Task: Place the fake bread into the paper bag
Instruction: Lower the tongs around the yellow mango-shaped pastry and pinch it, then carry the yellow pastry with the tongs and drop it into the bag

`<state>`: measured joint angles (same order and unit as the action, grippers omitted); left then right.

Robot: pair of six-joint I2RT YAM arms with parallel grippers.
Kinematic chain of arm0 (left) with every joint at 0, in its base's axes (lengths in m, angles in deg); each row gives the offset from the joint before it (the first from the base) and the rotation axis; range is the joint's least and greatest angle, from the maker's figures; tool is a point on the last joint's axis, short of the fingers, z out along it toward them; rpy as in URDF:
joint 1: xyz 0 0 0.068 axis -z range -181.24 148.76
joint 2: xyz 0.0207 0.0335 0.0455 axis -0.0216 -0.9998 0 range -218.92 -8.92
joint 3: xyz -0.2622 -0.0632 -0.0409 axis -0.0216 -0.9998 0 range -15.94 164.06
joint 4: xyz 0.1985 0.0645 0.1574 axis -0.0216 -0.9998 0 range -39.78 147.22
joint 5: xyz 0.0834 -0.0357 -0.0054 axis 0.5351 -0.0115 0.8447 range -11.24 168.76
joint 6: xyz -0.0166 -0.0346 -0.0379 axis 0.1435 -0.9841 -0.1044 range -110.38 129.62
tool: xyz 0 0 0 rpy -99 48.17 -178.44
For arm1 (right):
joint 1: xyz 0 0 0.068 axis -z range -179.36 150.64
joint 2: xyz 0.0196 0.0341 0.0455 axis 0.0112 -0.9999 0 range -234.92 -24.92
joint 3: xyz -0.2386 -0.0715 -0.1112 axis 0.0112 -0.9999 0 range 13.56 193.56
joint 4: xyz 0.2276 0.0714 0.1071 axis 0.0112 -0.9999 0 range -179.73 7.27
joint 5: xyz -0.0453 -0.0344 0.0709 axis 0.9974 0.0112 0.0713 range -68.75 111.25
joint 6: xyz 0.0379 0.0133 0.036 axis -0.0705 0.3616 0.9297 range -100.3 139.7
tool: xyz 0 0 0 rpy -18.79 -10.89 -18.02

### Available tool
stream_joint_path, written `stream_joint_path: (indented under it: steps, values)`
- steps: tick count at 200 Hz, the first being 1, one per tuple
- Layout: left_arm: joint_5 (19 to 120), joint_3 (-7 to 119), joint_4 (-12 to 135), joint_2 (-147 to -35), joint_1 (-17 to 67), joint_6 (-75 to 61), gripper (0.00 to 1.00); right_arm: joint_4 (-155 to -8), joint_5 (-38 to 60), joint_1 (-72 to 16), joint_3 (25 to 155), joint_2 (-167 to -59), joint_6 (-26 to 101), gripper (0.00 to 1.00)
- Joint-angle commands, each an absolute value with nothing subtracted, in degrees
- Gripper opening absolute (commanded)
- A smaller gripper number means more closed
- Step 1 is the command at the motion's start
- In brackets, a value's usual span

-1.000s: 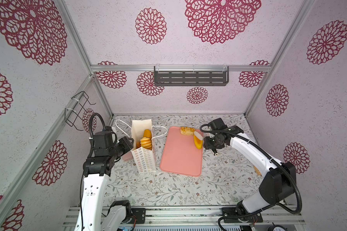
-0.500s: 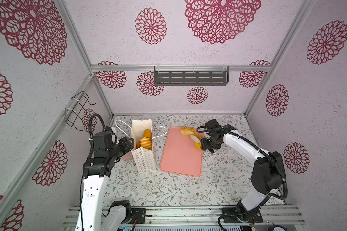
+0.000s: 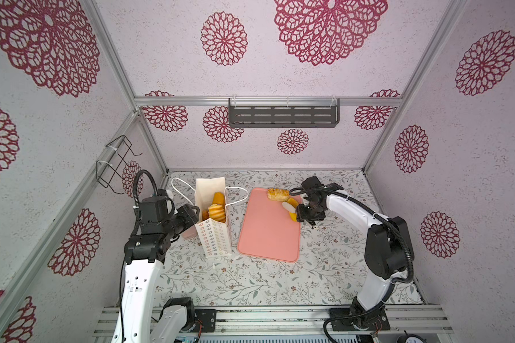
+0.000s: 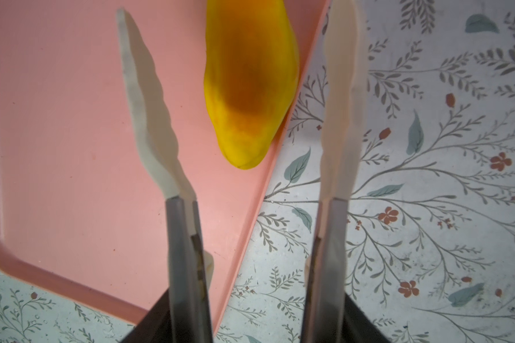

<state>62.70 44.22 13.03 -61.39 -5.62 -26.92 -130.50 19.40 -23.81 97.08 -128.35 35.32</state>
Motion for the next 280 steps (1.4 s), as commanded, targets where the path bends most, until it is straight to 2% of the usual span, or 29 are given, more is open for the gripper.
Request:
stream_joint_path:
  steps: [1,141,200,247,280]
  values:
    - [62.1,43.7,14.4,-61.0,-5.5,-26.8,0.51,-130.5,19.0,-23.5,99.3,-128.2,34.3,0.62]
    - [62.4,42.7,14.5,-60.4,-5.6,-26.5,0.51,-129.7,18.5,-23.5,99.5,-132.1,34.2,0.59]
    - [62.7,42.9,14.1,-60.5,-5.6,-26.2,0.51,-129.5,19.2,-23.5,99.3,-131.6,34.0,0.49]
    - [62.7,43.0,14.1,-60.6,-5.6,-26.3,0.51,-129.1,19.0,-23.5,98.1,-127.3,35.0,0.41]
    - [62.2,43.3,14.6,-61.1,-5.6,-26.6,0.44,-129.7,18.0,-23.5,97.4,-122.5,35.8,0.39]
